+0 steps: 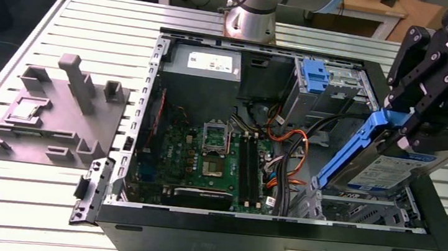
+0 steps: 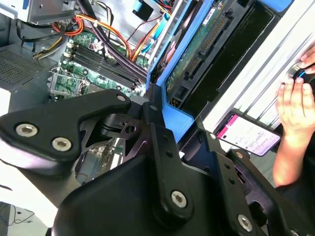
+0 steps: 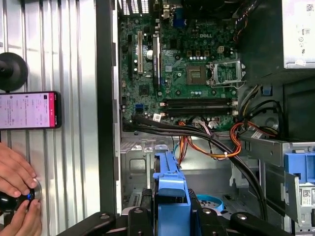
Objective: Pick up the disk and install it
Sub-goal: 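Insert the disk into the insertion slot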
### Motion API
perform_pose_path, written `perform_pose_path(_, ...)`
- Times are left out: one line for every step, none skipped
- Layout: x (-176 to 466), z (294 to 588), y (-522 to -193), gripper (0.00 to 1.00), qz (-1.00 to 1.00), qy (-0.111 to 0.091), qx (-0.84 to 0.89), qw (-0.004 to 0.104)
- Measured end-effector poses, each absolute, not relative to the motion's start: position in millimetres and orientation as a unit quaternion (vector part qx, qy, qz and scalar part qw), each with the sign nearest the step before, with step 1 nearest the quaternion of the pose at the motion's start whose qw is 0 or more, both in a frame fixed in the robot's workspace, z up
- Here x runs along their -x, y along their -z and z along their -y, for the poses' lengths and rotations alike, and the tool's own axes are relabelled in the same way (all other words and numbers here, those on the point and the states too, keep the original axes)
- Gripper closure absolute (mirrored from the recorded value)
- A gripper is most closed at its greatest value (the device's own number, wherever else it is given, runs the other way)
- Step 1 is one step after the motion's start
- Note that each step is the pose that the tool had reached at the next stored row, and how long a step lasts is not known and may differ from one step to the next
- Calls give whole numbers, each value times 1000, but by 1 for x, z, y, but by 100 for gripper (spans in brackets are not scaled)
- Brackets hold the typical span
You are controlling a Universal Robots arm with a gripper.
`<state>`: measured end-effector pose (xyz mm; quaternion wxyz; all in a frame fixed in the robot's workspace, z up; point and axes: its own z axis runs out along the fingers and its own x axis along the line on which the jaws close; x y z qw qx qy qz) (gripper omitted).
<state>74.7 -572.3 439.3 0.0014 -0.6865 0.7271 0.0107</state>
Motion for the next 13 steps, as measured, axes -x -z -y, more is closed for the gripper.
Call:
perform_pose_path(-75,572,-438,64,-727,-11,686,1)
perform_pose_path(-75,572,-437,64,-727,-11,686,2)
perform_pose_path(-75,572,-436,64,-727,-11,686,1)
perform_pose_path(-75,572,-435,64,-727,-11,686,2)
perform_pose_path(-75,573,-434,64,-727,-11,686,1)
perform_pose_path(-75,573,-433,64,-727,-11,686,1)
perform_pose_path(-75,573,-432,64,-727,-11,686,1)
perform_pose_path(-75,573,-432,64,-727,-11,686,1)
perform_pose_path(-75,573,-431,64,-727,-11,686,1)
perform_pose_path(-75,573,-430,64,-727,-11,686,1)
perform_pose_path(-75,573,-429,64,-727,-11,686,1)
perform_pose_path(-75,573,-428,64,-727,-11,686,1)
perform_pose_path(-75,573,-427,64,-727,-11,686,1)
